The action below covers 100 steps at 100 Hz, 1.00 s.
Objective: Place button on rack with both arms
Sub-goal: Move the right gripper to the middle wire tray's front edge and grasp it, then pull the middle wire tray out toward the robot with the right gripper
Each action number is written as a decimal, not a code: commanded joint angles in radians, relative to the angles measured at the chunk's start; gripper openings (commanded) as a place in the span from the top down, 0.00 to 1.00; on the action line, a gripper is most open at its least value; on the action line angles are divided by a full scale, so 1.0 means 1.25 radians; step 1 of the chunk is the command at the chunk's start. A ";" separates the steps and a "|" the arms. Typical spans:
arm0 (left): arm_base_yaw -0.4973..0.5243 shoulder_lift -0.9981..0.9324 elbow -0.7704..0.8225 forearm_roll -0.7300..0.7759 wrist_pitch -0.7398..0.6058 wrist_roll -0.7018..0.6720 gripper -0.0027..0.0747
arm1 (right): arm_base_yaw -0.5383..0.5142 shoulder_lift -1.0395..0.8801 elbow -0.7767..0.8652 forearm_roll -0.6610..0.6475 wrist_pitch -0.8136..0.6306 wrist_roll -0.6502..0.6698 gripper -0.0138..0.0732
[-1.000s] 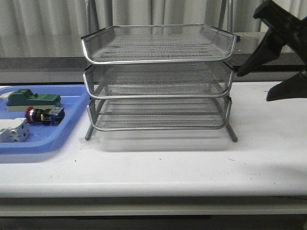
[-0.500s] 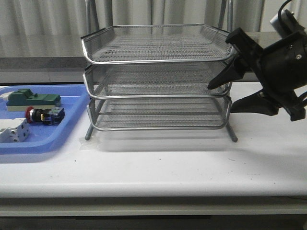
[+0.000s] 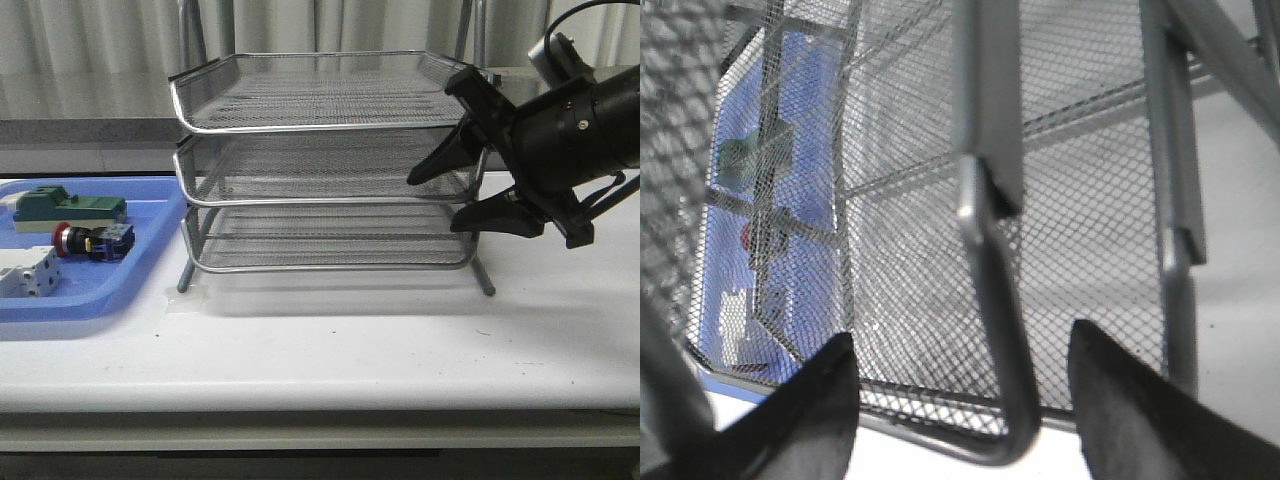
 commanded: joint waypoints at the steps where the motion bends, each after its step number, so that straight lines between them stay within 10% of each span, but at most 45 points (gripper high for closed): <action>1: -0.005 -0.026 0.027 -0.002 -0.064 -0.005 0.99 | 0.000 -0.026 -0.028 0.066 0.040 -0.009 0.32; 41: -0.005 -0.026 0.027 -0.002 -0.064 -0.005 0.99 | 0.000 -0.027 -0.025 0.065 0.037 -0.009 0.76; 100: -0.005 -0.026 0.027 -0.002 -0.064 -0.005 0.99 | 0.000 -0.034 0.081 0.026 0.159 -0.039 0.78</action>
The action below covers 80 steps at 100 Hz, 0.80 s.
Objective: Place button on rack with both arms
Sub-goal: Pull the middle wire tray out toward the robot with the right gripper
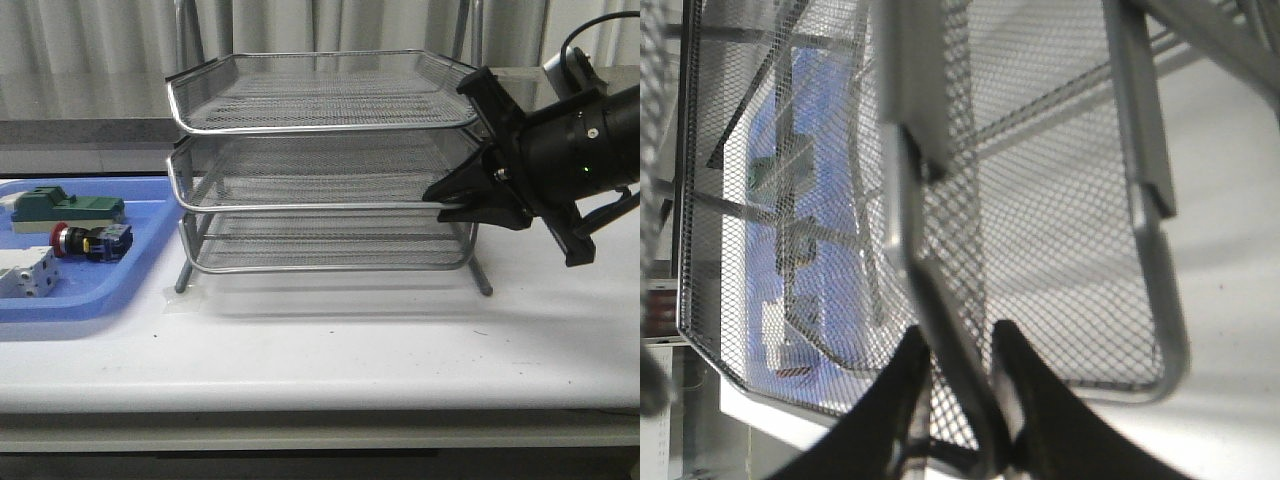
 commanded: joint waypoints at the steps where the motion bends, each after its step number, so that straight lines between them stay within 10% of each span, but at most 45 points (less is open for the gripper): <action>1: -0.005 -0.026 0.027 -0.002 -0.064 -0.005 0.99 | 0.007 -0.041 0.029 -0.029 0.095 -0.041 0.78; 80: -0.005 -0.026 0.027 -0.002 -0.064 -0.005 0.99 | 0.007 -0.238 0.274 -0.024 0.094 -0.091 0.70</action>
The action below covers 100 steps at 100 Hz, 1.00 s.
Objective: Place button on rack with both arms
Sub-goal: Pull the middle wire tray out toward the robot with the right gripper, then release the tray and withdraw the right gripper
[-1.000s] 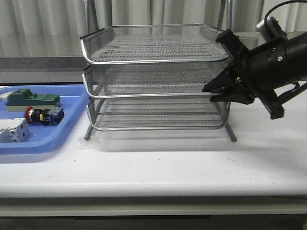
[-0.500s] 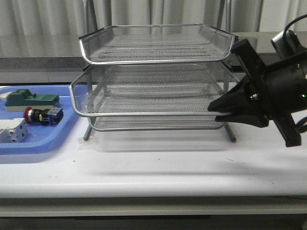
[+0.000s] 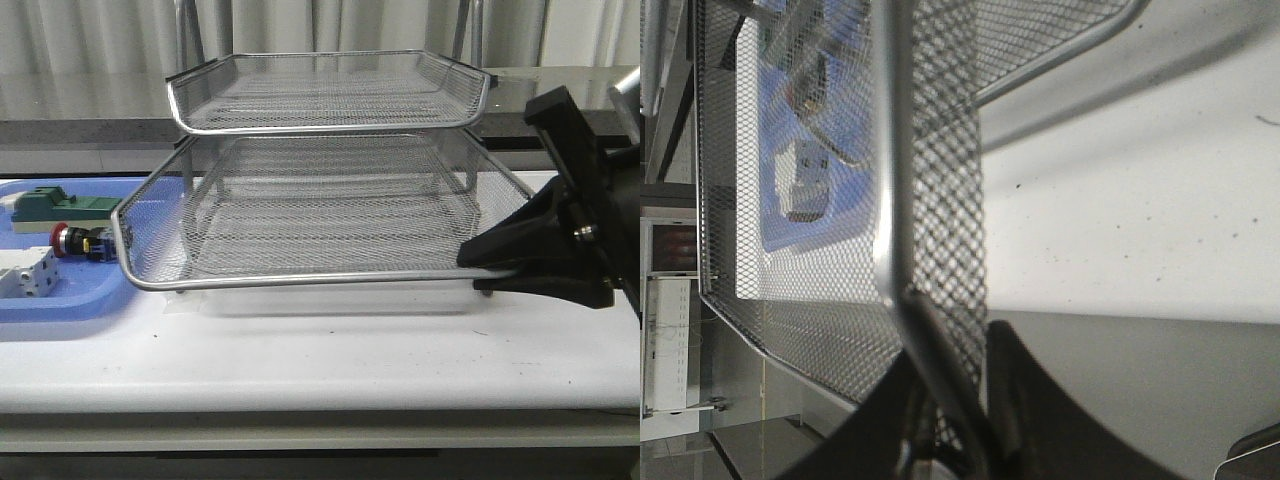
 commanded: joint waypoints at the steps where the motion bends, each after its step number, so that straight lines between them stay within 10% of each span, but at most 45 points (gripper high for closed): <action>1: -0.005 -0.026 0.027 -0.002 -0.064 -0.005 0.99 | 0.004 -0.027 -0.005 -0.024 0.029 -0.029 0.68; 27: -0.005 -0.026 0.027 -0.002 -0.064 -0.005 0.99 | 0.004 -0.028 -0.005 -0.024 0.098 -0.070 0.28; 70: -0.005 -0.026 0.027 -0.002 -0.064 -0.005 0.99 | 0.004 -0.104 -0.005 -0.246 0.059 0.039 0.28; 100: -0.005 -0.026 0.027 -0.002 -0.064 -0.005 0.99 | 0.004 -0.326 -0.023 -0.665 -0.005 0.392 0.28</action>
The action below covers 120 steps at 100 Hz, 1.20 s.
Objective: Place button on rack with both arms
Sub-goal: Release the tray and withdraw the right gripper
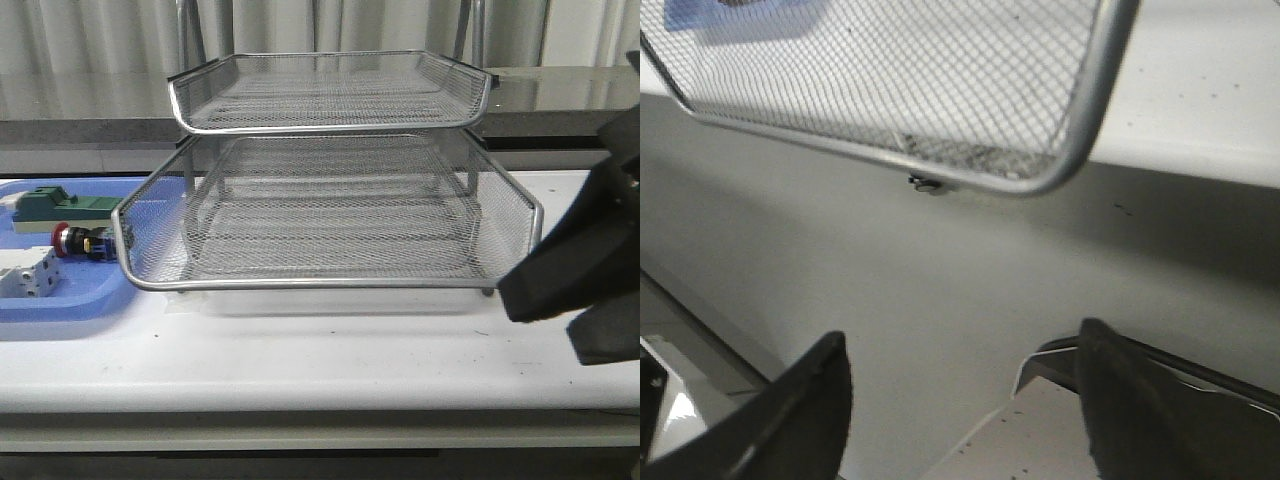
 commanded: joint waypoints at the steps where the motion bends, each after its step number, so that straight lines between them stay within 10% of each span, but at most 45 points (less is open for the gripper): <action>1: -0.005 -0.026 0.027 -0.002 -0.064 -0.005 0.99 | 0.001 -0.077 -0.031 -0.129 0.014 0.131 0.28; 67: -0.005 -0.026 0.027 -0.002 -0.064 -0.005 0.99 | 0.001 -0.450 -0.249 -0.994 0.181 0.774 0.28; 120: -0.005 -0.026 0.027 -0.002 -0.064 -0.005 0.99 | 0.001 -0.564 -0.249 -1.105 0.173 0.846 0.40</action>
